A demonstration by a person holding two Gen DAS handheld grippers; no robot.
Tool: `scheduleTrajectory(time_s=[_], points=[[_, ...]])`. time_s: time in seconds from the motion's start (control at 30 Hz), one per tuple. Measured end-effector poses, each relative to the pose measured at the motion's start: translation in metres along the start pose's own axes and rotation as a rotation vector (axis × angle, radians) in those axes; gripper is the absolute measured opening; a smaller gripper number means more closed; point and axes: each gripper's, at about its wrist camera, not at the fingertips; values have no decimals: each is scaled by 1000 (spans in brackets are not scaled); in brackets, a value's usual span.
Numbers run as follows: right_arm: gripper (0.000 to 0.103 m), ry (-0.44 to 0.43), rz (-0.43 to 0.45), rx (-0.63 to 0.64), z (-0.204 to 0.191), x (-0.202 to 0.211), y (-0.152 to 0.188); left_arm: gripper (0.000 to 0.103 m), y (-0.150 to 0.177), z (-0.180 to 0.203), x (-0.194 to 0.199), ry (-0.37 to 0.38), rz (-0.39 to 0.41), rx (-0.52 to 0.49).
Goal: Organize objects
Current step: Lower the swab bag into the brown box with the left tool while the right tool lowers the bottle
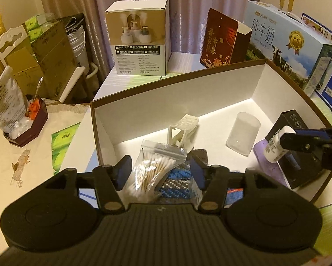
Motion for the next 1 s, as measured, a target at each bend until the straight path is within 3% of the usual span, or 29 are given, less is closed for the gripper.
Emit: scheduleTrajectory(time_s=[0.23,0.33,0.53,0.6,0.67,1.0], points=[[24,4,24,-27,4,-1,-6,66,2,0,4,9,3,-12],[39,-13,47,-28,4,5,-9,72,3,1,9,14,11,-15],[46,-12,63,-31,2,18,-9,78,7,0,22,28,29,-16],[60,-9,68,-28,2,26,-6,82,9,-1,27,31,33,-14],[66,-10,81,-25,1,34,-2,85,13,-2,35,36,44,-13],[84,-19,109,-16,-12,73,22,88,35,-1,76,73,65,-3]])
Point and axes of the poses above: each gripper's, at about its wrist camera, not at the fingertips, and x roughly against the way its jaws point, z to its right, y to its underside, and after that the axes turned 12 degrees about -y, right-handed
